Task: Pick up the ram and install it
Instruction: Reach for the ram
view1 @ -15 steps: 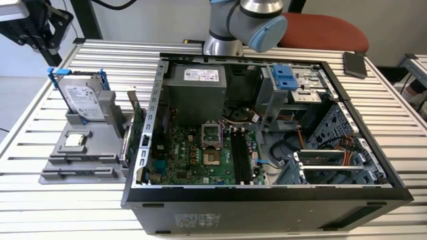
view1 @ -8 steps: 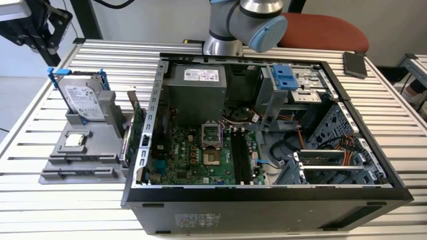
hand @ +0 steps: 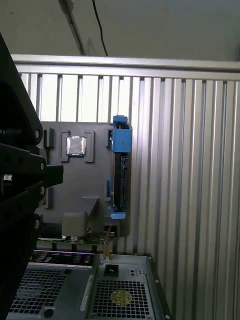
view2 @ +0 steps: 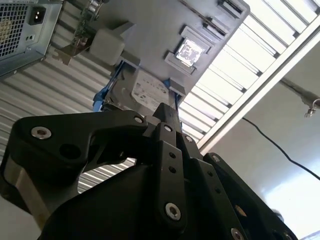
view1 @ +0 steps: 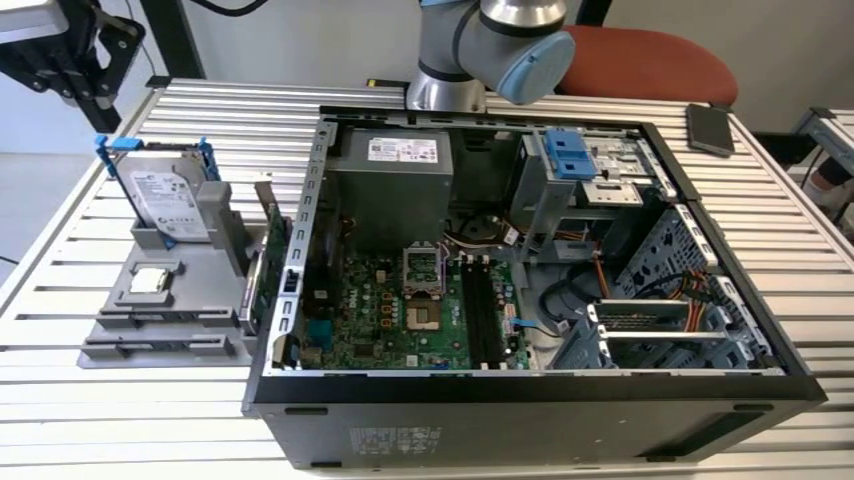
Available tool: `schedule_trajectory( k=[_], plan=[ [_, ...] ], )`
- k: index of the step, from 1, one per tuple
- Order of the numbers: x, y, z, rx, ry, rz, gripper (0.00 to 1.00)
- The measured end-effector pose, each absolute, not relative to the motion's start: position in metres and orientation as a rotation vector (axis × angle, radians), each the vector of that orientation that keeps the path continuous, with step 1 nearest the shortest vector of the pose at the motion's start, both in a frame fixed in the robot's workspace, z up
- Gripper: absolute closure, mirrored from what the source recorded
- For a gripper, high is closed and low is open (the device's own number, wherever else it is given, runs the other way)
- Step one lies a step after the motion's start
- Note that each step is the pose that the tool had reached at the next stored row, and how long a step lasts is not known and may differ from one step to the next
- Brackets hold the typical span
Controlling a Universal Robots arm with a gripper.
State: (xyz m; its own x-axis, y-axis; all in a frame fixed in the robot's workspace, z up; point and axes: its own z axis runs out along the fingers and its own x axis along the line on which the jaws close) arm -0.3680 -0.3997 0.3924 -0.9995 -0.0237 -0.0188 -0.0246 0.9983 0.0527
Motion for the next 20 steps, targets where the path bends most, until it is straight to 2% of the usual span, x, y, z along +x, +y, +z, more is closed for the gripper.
schedule_trajectory(
  k=[20],
  plan=[
    [-0.369,-0.451,0.386,0.007,3.122,0.082,1.00]
  ],
)
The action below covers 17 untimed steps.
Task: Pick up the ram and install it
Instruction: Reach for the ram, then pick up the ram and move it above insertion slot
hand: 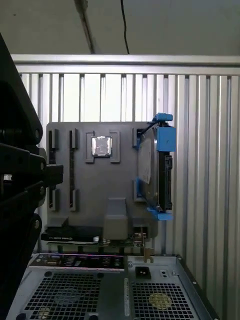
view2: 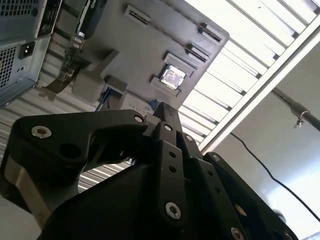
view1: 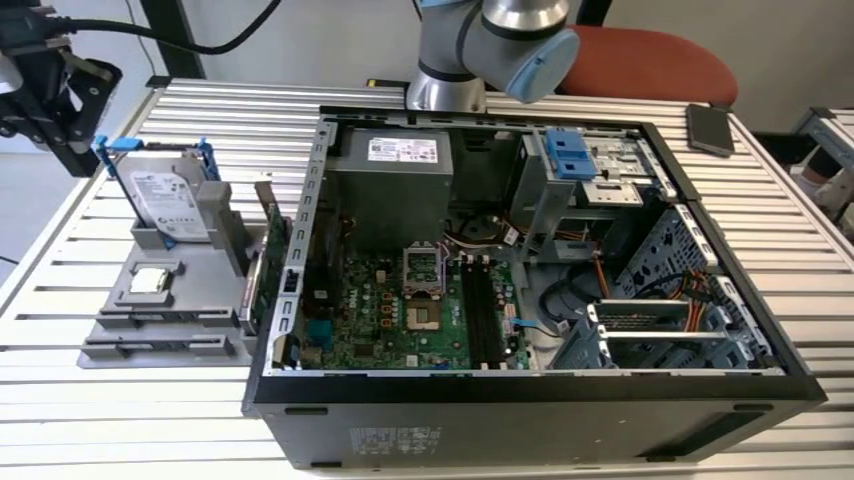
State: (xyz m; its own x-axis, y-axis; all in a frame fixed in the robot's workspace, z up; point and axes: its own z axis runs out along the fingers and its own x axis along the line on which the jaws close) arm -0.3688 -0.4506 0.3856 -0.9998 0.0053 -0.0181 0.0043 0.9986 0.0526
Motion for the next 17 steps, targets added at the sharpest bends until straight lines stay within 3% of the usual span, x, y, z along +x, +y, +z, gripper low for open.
schedule_trajectory(
  k=[17],
  plan=[
    [-0.370,-0.500,0.383,0.029,3.122,0.082,1.00]
  ],
)
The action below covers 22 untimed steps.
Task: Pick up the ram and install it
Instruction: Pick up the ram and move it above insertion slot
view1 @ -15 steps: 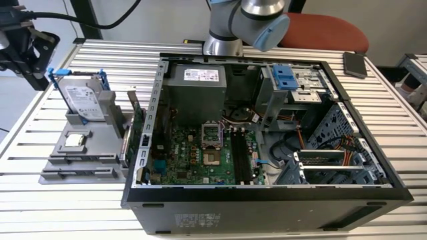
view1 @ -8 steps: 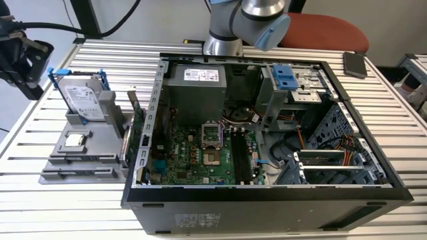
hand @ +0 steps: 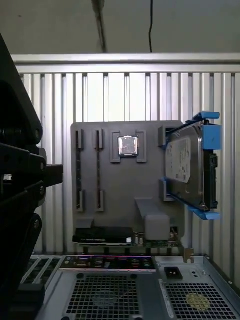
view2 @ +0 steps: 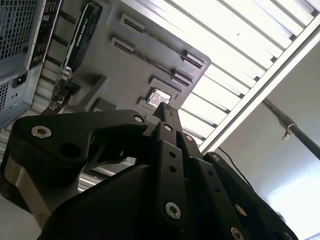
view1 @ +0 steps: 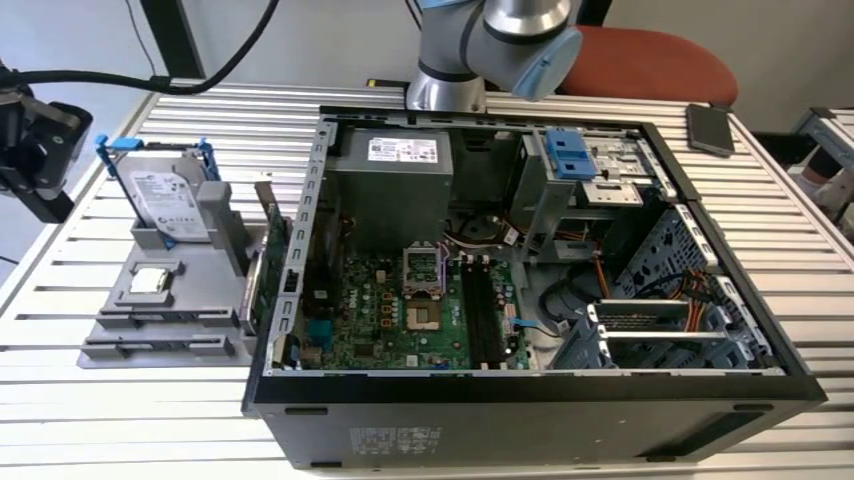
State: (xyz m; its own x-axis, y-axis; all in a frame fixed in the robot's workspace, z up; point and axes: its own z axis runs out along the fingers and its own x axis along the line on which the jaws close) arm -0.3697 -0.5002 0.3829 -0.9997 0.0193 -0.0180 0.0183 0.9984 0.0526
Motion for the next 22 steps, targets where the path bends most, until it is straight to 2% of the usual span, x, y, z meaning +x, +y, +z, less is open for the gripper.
schedule_trajectory(
  k=[4,22],
  plan=[
    [-0.3697,-0.5091,0.3823,0.031,3.122,0.082,1.00],
    [-0.3698,-0.5094,0.3821,0.021,3.122,0.082,1.00]
  ],
)
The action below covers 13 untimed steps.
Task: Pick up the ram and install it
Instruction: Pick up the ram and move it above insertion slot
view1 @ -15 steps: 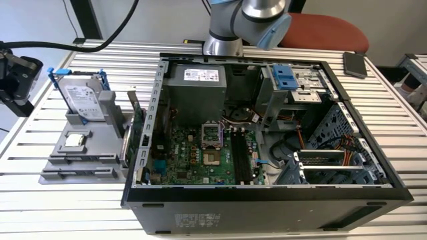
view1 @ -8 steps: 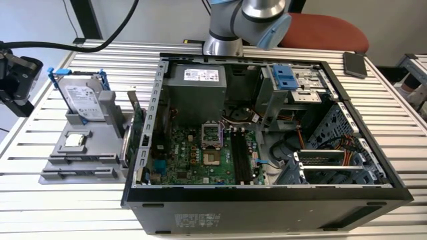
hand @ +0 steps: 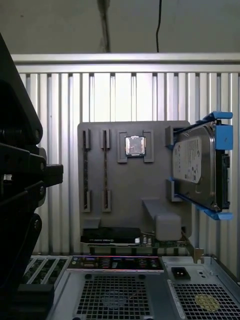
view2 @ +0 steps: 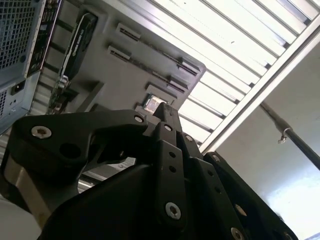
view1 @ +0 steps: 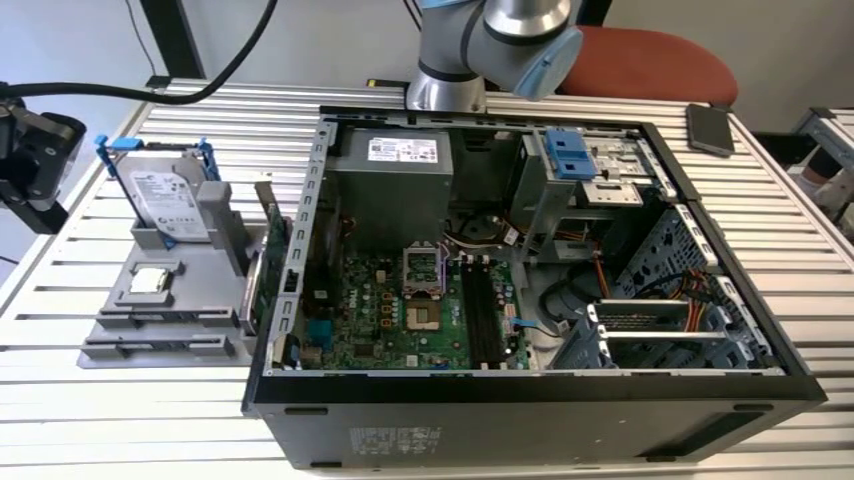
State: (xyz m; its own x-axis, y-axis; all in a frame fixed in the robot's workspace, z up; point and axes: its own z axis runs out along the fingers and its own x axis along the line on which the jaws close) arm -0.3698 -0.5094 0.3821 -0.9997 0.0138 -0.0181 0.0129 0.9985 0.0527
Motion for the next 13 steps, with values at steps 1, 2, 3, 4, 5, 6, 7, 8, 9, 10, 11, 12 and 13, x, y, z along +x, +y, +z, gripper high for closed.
schedule_trajectory(
  k=[1,2,3,4,5,6,7,8,9,10,11,12,13],
  plan=[
    [-0.3698,-0.5094,0.3821,0.012,3.122,0.082,1.00],
    [-0.3698,-0.5094,0.3820,-0.002,3.122,0.082,1.00],
    [-0.3698,-0.5094,0.3821,-0.017,3.123,0.083,1.00],
    [-0.3698,-0.5095,0.3821,-0.038,3.123,0.083,1.00],
    [-0.3698,-0.5095,0.3820,-0.062,3.123,0.083,1.00],
    [-0.3698,-0.5094,0.3820,-0.086,3.123,0.083,1.00],
    [-0.3698,-0.5094,0.3820,-0.108,3.122,0.082,1.00],
    [-0.3698,-0.5095,0.3820,-0.131,3.122,0.082,1.00],
    [-0.3698,-0.5094,0.3821,-0.156,3.121,0.081,1.00],
    [-0.3698,-0.5095,0.3820,-0.180,3.120,0.080,1.00],
    [-0.3698,-0.5095,0.3820,-0.203,3.119,0.079,1.00],
    [-0.3698,-0.5095,0.3821,-0.226,3.118,0.078,1.00],
    [-0.3699,-0.5095,0.3821,-0.252,3.117,0.078,1.00]
  ],
)
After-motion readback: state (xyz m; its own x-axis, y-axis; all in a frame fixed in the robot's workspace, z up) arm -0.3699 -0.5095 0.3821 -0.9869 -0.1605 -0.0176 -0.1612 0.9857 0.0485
